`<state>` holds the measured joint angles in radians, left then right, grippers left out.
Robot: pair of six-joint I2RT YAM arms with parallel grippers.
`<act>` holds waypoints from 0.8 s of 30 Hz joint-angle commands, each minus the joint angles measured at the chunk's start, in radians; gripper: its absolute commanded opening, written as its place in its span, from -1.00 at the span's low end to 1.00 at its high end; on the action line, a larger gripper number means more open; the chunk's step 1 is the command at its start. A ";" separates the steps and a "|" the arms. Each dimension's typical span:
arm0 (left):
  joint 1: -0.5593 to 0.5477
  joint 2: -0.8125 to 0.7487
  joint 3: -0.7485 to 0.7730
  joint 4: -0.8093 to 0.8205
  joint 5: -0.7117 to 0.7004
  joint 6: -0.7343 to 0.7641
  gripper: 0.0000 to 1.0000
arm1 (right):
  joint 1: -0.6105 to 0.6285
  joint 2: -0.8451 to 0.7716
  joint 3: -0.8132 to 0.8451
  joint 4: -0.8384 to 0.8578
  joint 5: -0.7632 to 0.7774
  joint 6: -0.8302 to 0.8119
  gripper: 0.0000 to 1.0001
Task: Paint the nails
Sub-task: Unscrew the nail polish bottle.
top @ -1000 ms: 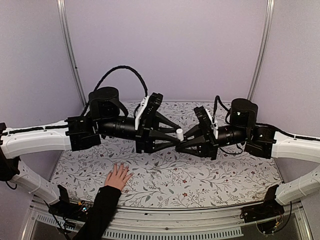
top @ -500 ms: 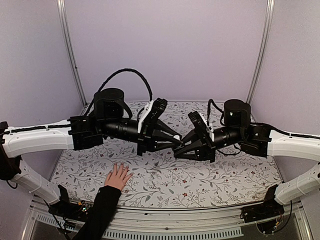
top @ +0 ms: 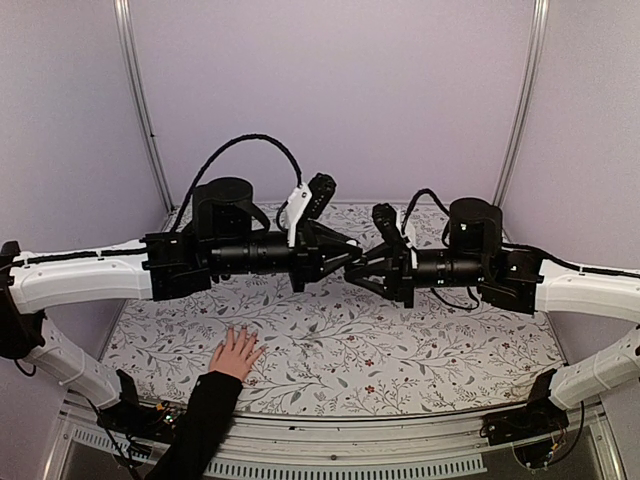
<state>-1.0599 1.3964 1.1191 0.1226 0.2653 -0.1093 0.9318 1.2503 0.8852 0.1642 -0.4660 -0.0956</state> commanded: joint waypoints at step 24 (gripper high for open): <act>0.054 -0.051 -0.032 -0.016 -0.010 -0.045 0.03 | 0.001 0.005 -0.046 0.125 0.082 0.072 -1.00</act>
<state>-1.0405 1.4185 1.1290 0.0834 0.0845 -0.2367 0.9291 1.2888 0.8562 0.2428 -0.2424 -0.0216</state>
